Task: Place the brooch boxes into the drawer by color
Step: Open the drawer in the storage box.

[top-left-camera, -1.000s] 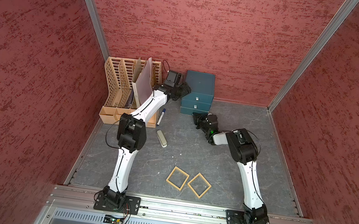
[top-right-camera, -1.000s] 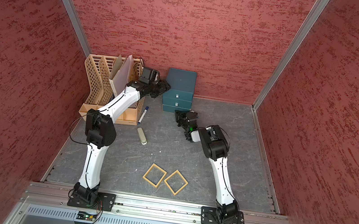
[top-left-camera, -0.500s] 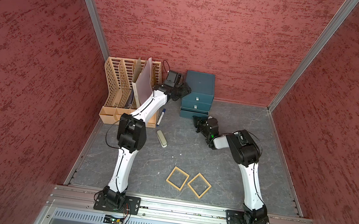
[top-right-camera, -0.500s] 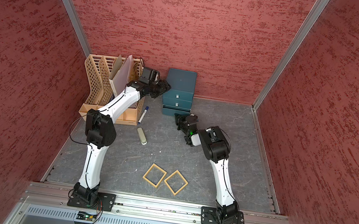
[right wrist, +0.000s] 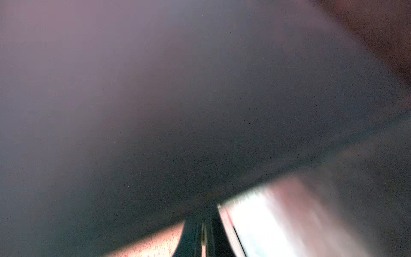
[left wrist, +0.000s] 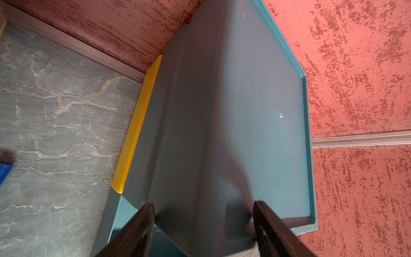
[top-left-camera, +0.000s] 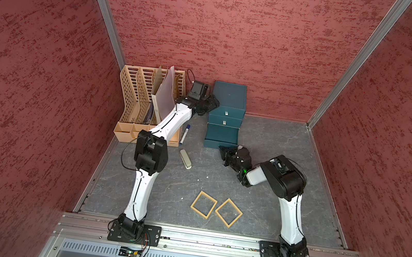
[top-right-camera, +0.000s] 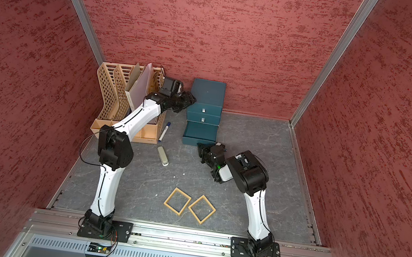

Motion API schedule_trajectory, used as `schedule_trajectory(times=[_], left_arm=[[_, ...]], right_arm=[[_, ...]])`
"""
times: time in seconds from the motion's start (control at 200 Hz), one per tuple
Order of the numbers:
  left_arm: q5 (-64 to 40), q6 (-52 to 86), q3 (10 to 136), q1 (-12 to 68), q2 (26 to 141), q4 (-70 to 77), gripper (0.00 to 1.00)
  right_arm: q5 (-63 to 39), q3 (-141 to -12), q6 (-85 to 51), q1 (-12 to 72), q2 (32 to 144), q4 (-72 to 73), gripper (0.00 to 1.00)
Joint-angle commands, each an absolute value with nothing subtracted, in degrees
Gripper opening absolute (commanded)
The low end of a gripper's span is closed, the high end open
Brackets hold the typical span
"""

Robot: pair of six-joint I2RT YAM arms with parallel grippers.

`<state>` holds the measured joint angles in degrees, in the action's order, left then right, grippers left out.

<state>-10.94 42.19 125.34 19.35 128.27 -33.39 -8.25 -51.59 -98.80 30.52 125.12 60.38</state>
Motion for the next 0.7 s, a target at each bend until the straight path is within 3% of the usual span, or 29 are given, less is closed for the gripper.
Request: schedule_trajectory(times=[0.0, 0.636, 0.696], left_arm=[[-12.74, 41.45, 124.46, 19.70, 127.61, -35.24, 0.73], [-13.00, 41.57, 124.42, 19.69, 127.20, -35.77, 0.76], [-12.90, 41.46, 124.45, 19.69, 127.01, -35.86, 0.78]], right_arm=[[-6.88, -49.36, -100.09, 31.57, 121.97, 63.64, 0.00], [-6.29, -44.73, -101.63, 33.82, 119.75, 62.41, 0.00], [-6.09, -44.43, -101.61, 33.83, 119.40, 61.91, 0.08]])
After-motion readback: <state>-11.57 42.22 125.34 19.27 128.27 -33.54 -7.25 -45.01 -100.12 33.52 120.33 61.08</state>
